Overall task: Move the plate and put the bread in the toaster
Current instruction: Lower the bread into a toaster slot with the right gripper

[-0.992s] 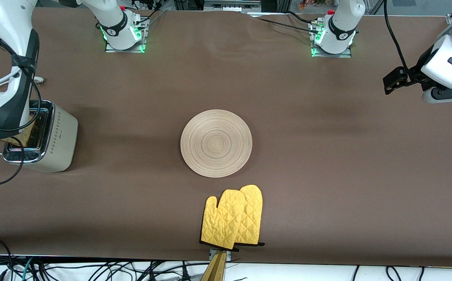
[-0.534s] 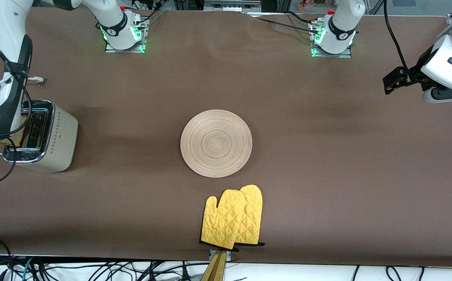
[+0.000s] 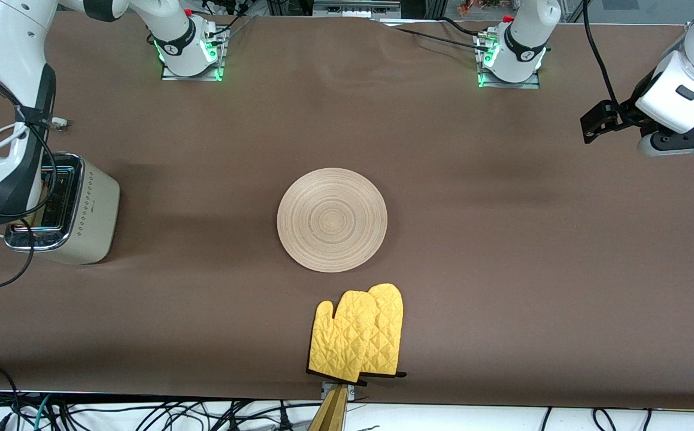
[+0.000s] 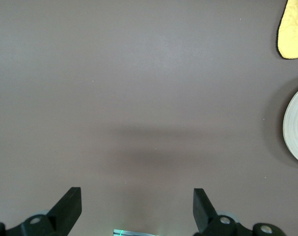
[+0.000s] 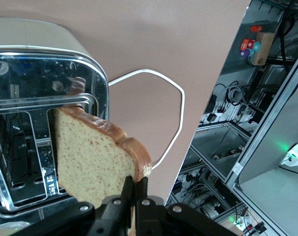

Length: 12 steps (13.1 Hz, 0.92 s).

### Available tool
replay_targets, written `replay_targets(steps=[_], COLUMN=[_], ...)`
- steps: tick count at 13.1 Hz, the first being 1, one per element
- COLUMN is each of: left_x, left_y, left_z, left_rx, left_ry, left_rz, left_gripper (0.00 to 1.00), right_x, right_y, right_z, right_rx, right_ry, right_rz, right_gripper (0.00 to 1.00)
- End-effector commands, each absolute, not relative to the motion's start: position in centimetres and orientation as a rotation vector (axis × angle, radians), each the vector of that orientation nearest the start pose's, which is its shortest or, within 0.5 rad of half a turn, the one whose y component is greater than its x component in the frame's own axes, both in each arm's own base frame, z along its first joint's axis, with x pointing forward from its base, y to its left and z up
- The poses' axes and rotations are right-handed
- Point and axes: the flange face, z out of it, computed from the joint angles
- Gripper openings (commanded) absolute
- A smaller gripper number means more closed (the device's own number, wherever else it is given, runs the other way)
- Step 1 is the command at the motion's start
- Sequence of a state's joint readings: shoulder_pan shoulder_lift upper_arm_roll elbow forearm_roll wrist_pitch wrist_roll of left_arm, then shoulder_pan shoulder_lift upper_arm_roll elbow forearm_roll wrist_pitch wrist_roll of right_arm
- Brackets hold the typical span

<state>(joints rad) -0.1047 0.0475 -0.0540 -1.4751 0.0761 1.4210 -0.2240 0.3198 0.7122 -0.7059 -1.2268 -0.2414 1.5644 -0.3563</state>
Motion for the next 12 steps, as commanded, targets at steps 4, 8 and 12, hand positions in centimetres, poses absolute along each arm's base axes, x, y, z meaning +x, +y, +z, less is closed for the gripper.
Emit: replay_targets(steps=[4,8,12], left_x=[54.9,54.9,54.9], left_y=[-7.8,-7.5,-7.5], left_z=[63.8,63.8,63.8], left_rx=[-3.011,-3.011,-3.011], left_ry=[-0.117,-0.124,-0.124], left_rz=[0.11,0.11,0.11], left_gripper=[1.0,1.0,1.0], right_x=[68.2,68.0,67.6], right_y=[-15.9,-15.4,-15.4], right_z=[41.6,41.6,40.9], right_rx=[2.5,2.517,2.556], right_ry=[0.121,0.049,-0.033], right_rz=[-0.538,-0.536,-0.553], right_gripper=[0.0,0.0,0.0])
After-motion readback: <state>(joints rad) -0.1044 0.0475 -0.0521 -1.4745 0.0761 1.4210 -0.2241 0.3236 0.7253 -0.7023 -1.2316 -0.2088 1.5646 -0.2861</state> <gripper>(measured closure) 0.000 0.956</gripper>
